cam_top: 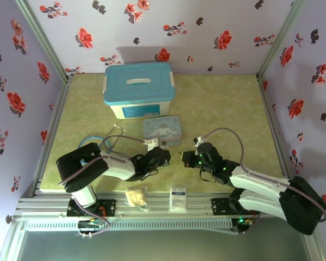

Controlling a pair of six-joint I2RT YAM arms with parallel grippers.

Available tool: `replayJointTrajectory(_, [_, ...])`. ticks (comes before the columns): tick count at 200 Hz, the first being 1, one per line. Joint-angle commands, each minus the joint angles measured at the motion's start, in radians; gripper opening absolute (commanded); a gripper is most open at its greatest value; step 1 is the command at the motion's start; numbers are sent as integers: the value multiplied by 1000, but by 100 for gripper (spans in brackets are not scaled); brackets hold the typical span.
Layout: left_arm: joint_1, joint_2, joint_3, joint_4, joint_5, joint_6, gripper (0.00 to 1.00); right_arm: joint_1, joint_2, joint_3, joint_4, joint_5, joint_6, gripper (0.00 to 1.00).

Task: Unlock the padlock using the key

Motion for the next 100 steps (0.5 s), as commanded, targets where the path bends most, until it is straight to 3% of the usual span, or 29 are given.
replayJointTrajectory(1, [7, 10, -46, 122, -15, -36, 7, -5, 21, -13, 137, -53, 67, 0])
replayJointTrajectory(27, [17, -2, -115, 296, -16, -118, 4, -6, 37, -24, 161, -76, 147, 0])
replayJointTrajectory(40, [25, -9, -115, 292, 4, -142, 1, -6, 68, -14, 140, -80, 249, 0])
replayJointTrajectory(64, [35, 2, -167, 411, 12, -192, 0, -1, 158, -51, 324, -139, 370, 0])
replayJointTrajectory(100, [53, 60, -192, 576, 56, -254, 0, 15, 221, -72, 414, -122, 378, 0])
